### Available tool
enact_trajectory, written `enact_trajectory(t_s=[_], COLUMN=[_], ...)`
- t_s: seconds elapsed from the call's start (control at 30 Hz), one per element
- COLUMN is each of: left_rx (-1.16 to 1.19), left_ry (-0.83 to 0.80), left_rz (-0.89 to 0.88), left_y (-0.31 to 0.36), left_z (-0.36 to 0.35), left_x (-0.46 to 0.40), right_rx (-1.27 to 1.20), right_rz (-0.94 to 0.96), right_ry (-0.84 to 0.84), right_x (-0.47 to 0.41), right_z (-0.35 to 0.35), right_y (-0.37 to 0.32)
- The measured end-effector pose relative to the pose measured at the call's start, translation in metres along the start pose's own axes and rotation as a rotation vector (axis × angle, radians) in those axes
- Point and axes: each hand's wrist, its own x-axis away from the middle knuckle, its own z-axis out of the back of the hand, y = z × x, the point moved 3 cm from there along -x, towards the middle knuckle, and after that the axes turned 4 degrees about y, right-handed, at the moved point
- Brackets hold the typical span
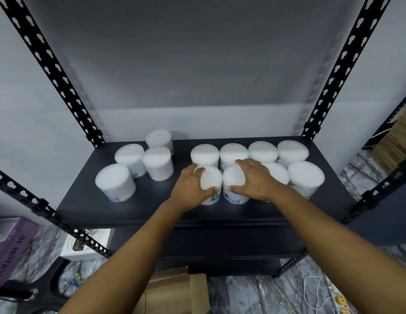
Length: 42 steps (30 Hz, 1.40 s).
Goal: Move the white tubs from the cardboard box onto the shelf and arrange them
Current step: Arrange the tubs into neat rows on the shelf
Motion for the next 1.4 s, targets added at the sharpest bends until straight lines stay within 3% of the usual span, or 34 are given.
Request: enact_trajectory(t_s=[1.4], left_rx=[0.093], left_ry=[-0.021], left_rz=[0.02], left_y=[0.002], left_z=[-0.0019], left_x=[0.0056], right_rx=[0.033], right_rz=[-0.014], right_ry=[-0.016], right_x=[-0.001], right_z=[0.0042], right_y=[0.0037])
